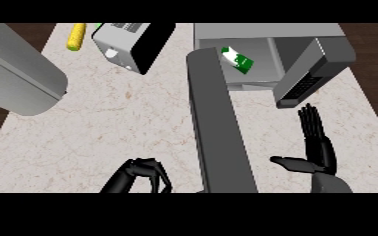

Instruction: Pick up the milk, place it into the microwave and close the microwave

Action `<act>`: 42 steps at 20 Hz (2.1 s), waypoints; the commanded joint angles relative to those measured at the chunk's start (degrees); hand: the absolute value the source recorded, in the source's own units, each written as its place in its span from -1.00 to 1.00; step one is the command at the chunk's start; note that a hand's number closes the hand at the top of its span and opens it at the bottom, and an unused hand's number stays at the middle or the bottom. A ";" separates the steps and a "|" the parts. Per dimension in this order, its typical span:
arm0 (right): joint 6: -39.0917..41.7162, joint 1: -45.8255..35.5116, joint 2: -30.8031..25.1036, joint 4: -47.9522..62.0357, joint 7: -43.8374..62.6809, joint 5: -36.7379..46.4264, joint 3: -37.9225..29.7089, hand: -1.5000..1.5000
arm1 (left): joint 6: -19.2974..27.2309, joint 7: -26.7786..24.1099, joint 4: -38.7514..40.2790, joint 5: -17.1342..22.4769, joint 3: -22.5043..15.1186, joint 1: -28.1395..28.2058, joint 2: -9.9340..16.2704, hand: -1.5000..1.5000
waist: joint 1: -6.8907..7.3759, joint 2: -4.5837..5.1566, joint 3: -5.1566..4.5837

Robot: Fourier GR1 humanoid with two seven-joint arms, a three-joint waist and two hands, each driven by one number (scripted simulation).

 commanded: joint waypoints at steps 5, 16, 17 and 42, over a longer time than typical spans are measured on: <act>9.73 11.86 -2.61 -17.37 2.26 -5.14 2.14 -1.00 | -5.14 3.03 10.41 -3.71 -4.16 -9.77 -3.67 1.00 | 0.04 0.29 0.00; 13.34 26.33 -2.69 -46.22 15.03 -14.58 5.31 -1.00 | 8.51 1.95 29.99 1.80 -16.54 -25.92 -12.80 1.00 | -1.12 0.62 -0.06; 15.54 26.78 -3.96 -46.77 14.91 -15.61 5.34 -1.00 | 13.05 1.39 30.73 2.25 -21.10 -25.34 -12.82 1.00 | -1.99 0.69 -0.10; 18.75 24.38 -9.38 -63.96 26.52 -25.16 6.75 -1.00 | 35.14 -5.84 36.67 29.61 -19.61 -49.82 -12.87 -1.00 | -13.97 3.70 -0.43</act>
